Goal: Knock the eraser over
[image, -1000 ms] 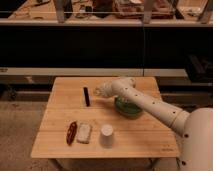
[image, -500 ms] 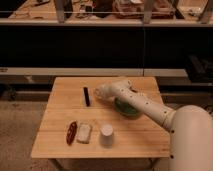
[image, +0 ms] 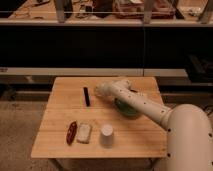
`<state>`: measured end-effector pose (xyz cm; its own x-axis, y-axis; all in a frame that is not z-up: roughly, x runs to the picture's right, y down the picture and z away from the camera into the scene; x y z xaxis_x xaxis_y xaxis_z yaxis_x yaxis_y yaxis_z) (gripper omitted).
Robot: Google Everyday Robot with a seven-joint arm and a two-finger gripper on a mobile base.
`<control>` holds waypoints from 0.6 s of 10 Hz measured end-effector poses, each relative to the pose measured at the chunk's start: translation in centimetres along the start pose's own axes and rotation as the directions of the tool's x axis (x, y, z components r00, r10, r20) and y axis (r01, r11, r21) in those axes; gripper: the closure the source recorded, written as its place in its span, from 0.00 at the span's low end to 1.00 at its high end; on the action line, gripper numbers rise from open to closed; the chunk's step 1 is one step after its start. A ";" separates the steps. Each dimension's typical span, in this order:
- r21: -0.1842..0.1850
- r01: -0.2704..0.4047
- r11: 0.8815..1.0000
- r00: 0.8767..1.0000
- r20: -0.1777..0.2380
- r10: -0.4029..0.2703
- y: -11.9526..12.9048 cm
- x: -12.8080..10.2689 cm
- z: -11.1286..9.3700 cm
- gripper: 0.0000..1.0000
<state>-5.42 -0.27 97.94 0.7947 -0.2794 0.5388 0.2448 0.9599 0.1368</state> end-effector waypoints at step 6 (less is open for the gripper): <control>0.037 0.030 0.999 0.999 -0.016 -0.030 -1.0 0.3 0.5 1.00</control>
<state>-5.74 -1.26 98.38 0.7958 -0.3084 0.5211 0.2481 0.9511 0.1839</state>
